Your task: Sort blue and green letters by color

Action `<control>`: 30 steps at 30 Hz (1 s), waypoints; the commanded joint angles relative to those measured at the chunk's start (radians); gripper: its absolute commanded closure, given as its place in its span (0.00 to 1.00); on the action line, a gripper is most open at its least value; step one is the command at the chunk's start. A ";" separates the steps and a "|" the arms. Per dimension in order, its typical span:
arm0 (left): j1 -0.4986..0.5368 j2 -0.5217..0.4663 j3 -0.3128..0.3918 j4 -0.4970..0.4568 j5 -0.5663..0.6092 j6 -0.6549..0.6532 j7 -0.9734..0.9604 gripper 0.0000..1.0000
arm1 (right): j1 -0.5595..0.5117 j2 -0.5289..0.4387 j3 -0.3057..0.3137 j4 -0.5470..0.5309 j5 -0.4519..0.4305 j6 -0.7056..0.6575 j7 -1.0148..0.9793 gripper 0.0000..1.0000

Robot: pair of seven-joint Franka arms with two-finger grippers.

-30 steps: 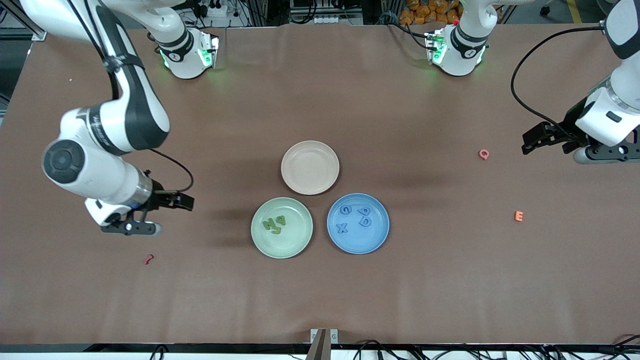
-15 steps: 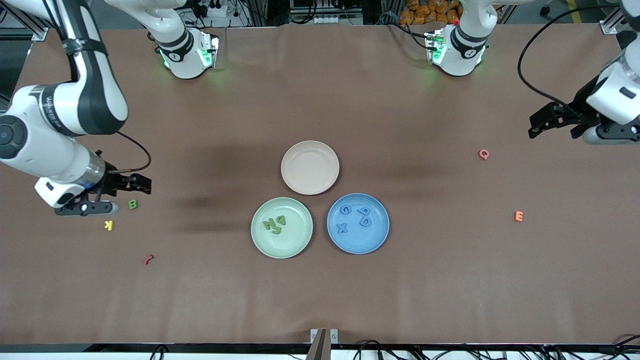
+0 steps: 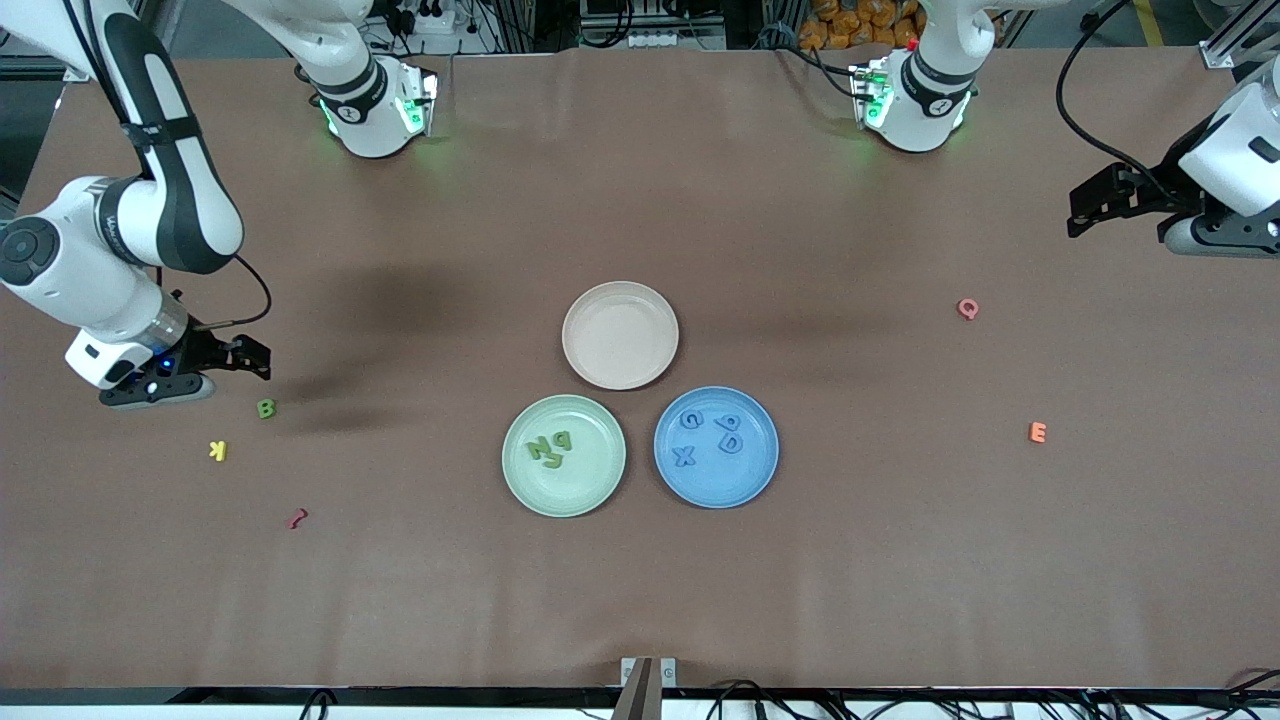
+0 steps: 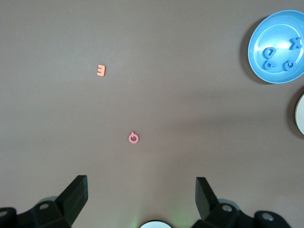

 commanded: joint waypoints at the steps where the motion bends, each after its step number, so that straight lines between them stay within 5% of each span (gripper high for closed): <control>1: 0.006 0.033 -0.004 0.088 0.021 -0.054 0.025 0.00 | -0.036 0.005 0.016 -0.036 -0.008 0.055 -0.034 0.00; 10: -0.005 0.043 -0.004 0.094 0.021 -0.054 0.019 0.00 | -0.059 0.137 0.016 -0.028 -0.006 0.177 -0.066 0.03; 30: 0.026 0.098 0.002 0.102 -0.025 -0.053 -0.002 0.00 | -0.063 0.271 0.016 0.084 -0.002 0.177 -0.067 0.13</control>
